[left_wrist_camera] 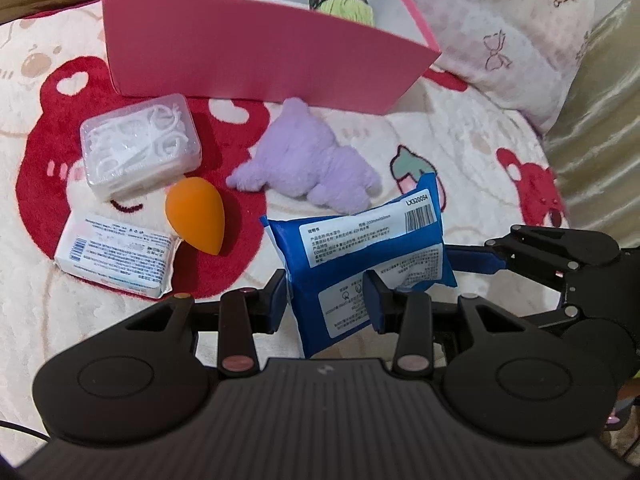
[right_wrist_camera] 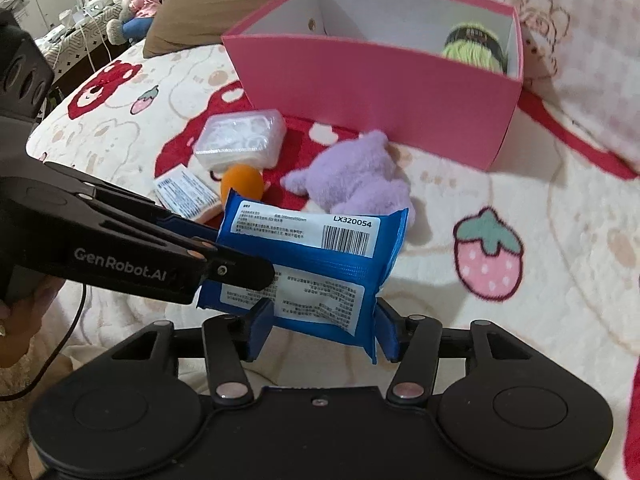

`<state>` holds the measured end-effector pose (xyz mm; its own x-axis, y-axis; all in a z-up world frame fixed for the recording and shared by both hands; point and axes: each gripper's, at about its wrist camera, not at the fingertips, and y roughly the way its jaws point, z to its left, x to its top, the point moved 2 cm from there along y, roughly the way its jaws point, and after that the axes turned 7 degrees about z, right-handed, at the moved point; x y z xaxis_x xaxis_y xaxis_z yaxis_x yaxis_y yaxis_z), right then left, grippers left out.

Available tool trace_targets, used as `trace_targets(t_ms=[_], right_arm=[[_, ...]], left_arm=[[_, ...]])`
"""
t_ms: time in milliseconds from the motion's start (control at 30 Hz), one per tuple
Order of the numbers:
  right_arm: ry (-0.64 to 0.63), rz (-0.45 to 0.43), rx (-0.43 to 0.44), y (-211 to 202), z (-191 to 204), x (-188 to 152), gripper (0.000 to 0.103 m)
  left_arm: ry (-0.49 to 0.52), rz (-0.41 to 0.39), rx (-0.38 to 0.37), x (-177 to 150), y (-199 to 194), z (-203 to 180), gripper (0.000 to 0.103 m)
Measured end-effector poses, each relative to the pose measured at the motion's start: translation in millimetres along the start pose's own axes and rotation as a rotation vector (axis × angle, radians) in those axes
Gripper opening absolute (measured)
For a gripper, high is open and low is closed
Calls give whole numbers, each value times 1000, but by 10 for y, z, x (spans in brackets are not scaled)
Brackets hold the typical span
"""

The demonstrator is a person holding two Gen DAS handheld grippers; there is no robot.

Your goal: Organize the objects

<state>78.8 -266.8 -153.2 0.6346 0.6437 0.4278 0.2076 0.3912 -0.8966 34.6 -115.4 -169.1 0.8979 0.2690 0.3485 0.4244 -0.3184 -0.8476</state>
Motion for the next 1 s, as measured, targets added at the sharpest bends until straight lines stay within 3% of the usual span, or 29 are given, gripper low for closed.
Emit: trace_targets(t_ms=[233,733,1000], right_arm=[[-57,-57,-1,-180,82,89,62],[-142,-169,-41,-461,196,322,78],[-124,-209,-25,-554,192,512,80]], left_arm=[[-6,-36,-39,45,-260,30,39],[-48,-113,-89,221,-553,19,39],[-72,-143,-94,404,-765,53,39]])
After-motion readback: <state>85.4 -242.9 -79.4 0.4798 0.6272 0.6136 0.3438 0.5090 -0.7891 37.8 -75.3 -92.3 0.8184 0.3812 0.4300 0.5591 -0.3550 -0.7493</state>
